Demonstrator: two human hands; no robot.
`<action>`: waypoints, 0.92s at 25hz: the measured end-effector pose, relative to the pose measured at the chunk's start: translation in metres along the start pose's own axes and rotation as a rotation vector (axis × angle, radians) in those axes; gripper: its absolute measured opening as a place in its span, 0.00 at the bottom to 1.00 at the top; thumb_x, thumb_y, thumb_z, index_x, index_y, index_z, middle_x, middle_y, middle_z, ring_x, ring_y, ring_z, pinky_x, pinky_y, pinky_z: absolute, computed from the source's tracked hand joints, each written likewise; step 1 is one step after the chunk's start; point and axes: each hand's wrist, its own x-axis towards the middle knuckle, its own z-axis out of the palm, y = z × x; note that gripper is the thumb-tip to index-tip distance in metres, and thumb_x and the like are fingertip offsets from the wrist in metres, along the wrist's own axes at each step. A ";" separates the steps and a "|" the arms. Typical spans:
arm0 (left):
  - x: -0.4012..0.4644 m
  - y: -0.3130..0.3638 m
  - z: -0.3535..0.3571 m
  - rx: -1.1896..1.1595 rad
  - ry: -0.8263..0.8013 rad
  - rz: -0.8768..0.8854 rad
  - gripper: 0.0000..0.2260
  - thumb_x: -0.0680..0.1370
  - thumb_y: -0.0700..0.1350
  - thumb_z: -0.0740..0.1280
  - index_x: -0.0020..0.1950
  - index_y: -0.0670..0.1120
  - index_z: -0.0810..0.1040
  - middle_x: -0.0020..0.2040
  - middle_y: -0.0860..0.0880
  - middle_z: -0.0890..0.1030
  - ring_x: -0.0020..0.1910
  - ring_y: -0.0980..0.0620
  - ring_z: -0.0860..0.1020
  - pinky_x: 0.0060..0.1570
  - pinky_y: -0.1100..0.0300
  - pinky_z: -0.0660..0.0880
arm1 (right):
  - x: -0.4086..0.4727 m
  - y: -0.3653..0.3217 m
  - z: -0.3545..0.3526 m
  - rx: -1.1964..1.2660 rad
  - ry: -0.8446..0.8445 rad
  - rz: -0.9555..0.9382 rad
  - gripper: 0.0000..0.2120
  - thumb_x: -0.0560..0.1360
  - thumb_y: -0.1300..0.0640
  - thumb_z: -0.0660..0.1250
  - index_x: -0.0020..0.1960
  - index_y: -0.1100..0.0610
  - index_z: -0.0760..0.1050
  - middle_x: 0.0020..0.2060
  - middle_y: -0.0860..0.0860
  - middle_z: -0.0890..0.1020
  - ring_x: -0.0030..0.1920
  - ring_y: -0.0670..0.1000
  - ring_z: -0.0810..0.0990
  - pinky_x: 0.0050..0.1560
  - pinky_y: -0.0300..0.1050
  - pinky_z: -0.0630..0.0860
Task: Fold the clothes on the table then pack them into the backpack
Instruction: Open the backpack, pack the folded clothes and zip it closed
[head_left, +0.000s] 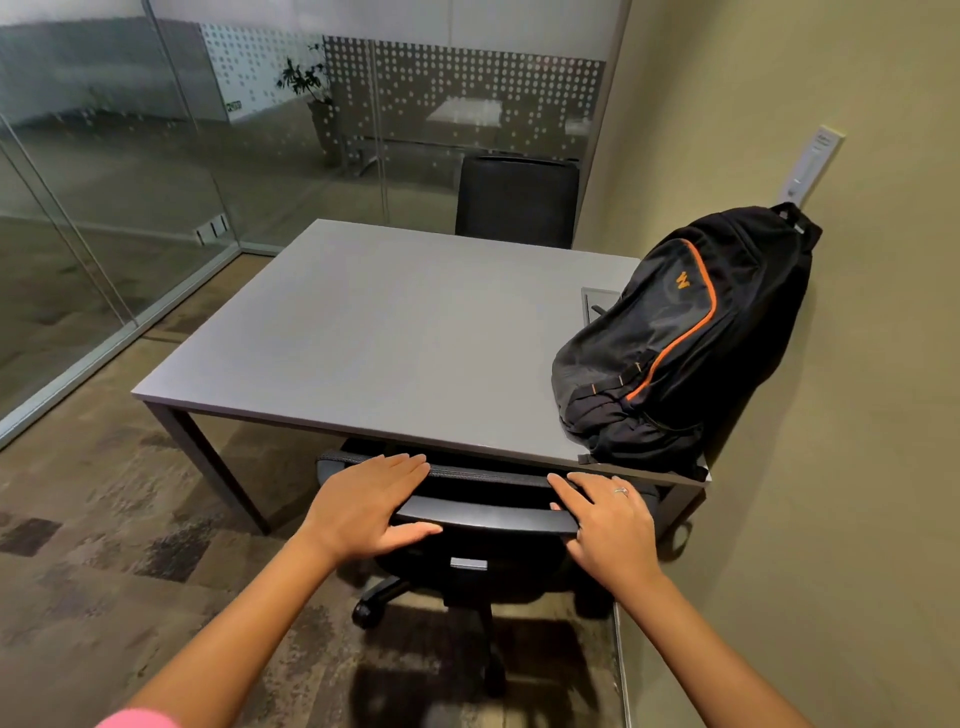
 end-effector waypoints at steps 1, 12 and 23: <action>0.005 -0.007 0.002 0.001 -0.011 -0.001 0.35 0.76 0.70 0.50 0.64 0.46 0.79 0.63 0.49 0.79 0.61 0.49 0.79 0.57 0.52 0.77 | 0.006 0.000 0.004 -0.017 -0.005 0.008 0.26 0.62 0.52 0.74 0.60 0.49 0.79 0.51 0.49 0.82 0.51 0.52 0.81 0.55 0.52 0.77; 0.052 -0.054 0.023 -0.070 -0.077 -0.044 0.35 0.74 0.73 0.51 0.65 0.48 0.78 0.63 0.51 0.79 0.62 0.52 0.78 0.59 0.54 0.75 | 0.057 -0.002 0.019 -0.078 -0.012 0.075 0.26 0.62 0.53 0.77 0.60 0.50 0.79 0.49 0.49 0.82 0.48 0.53 0.82 0.52 0.51 0.77; 0.049 -0.041 0.010 -0.121 -0.180 -0.135 0.38 0.74 0.74 0.48 0.69 0.50 0.75 0.66 0.53 0.77 0.66 0.53 0.74 0.65 0.54 0.69 | 0.053 -0.003 -0.003 -0.034 -0.131 0.052 0.32 0.68 0.31 0.62 0.63 0.51 0.76 0.53 0.48 0.81 0.52 0.52 0.80 0.52 0.50 0.76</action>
